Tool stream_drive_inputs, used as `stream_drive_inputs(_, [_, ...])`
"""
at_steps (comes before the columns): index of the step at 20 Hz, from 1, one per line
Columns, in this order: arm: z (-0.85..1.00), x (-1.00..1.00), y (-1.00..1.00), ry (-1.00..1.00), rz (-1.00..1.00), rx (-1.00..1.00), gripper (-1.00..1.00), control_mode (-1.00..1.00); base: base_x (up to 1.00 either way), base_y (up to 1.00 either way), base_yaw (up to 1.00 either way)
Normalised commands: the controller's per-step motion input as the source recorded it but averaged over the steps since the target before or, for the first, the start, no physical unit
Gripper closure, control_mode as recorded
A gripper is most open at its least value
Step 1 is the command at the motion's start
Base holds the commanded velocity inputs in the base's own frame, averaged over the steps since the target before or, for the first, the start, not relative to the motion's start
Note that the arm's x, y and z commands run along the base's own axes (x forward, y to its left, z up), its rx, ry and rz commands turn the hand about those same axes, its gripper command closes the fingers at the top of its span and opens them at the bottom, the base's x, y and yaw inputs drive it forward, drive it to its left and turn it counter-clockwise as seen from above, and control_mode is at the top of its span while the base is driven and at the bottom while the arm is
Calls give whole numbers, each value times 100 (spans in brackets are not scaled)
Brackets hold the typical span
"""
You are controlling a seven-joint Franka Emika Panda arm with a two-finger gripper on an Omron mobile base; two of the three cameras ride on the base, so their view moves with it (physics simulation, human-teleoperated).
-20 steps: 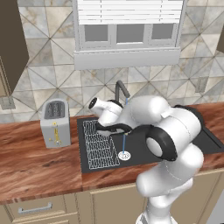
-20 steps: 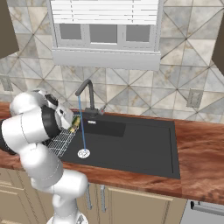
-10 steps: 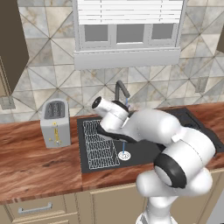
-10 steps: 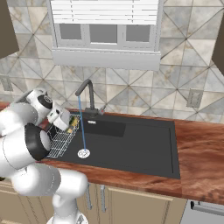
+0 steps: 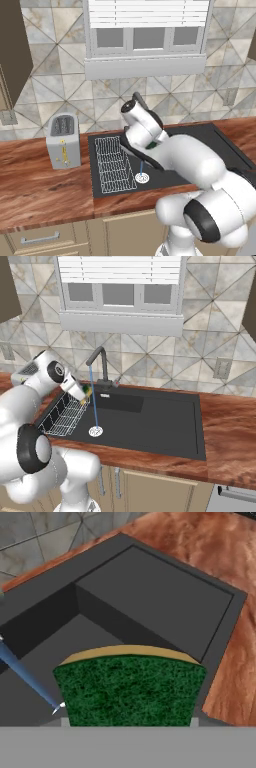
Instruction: Soak the sponge with water for a few seconds and then drop it inside the sink.
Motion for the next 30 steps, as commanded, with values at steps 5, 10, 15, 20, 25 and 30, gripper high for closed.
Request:
stream_drive_inputs(5, [7,-48,0,0,17,2,100,-100,0,0,0])
stream_drive_inputs(10, [7,-23,-10,7,26,5,100,-100,0,0,0])
stream_drive_inputs(15, [13,-1,-27,22,36,11,100,-100,0,0,0])
stream_drive_inputs(20, [9,0,-30,14,35,13,100,-100,0,0,0])
stream_drive_inputs(25, [0,0,-29,11,30,8,100,-100,0,0,0])
stream_drive_inputs(30, [0,17,-50,25,16,10,100,-100,0,0,0])
